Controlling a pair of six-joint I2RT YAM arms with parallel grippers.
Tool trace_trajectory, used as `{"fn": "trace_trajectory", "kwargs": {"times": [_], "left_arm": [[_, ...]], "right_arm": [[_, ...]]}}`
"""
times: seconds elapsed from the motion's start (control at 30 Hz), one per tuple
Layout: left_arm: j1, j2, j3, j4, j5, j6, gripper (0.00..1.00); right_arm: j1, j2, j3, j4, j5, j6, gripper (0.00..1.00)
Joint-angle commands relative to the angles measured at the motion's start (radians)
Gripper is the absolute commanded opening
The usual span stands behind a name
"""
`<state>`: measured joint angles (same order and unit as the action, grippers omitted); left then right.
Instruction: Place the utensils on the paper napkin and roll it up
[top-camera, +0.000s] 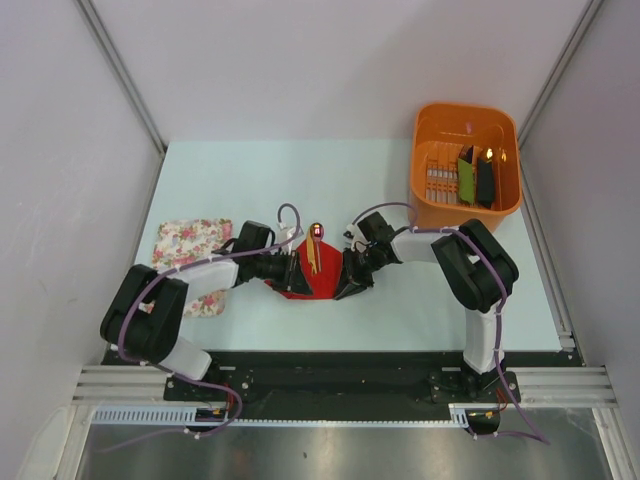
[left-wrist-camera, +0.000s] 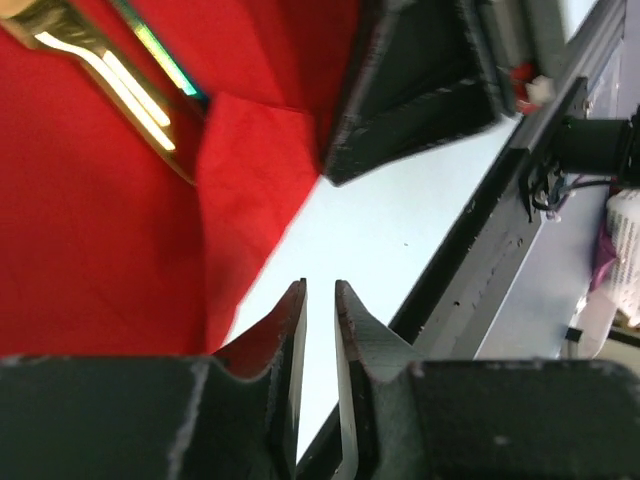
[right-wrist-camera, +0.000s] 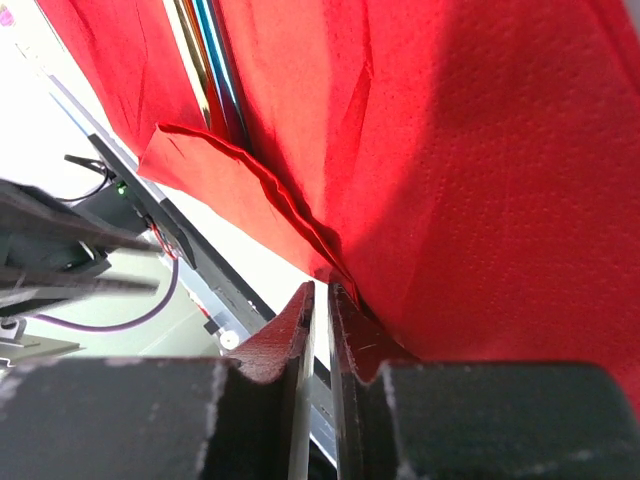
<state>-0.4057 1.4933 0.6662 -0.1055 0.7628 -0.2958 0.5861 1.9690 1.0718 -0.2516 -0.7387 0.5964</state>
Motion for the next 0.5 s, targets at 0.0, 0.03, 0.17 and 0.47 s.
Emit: {"fn": "trace_trajectory", "kwargs": {"times": [0.0,0.03,0.17,0.47], "left_arm": [[0.047,0.064,0.033,0.027,0.009,-0.04,0.21],[0.053,0.083,0.035,0.023,0.0,-0.036,0.2],[0.061,0.131,0.055,-0.002,-0.033,-0.013,0.18],[0.061,0.18,0.065,-0.028,-0.074,0.012,0.12]], "right_arm": [[0.001,-0.004,0.03,0.018,0.033,-0.026,0.14],[0.003,-0.005,0.031,0.017,0.033,-0.027,0.14],[0.001,-0.01,0.03,0.017,0.033,-0.029,0.13],[0.015,-0.076,0.034,0.071,0.012,-0.024,0.1]]}}
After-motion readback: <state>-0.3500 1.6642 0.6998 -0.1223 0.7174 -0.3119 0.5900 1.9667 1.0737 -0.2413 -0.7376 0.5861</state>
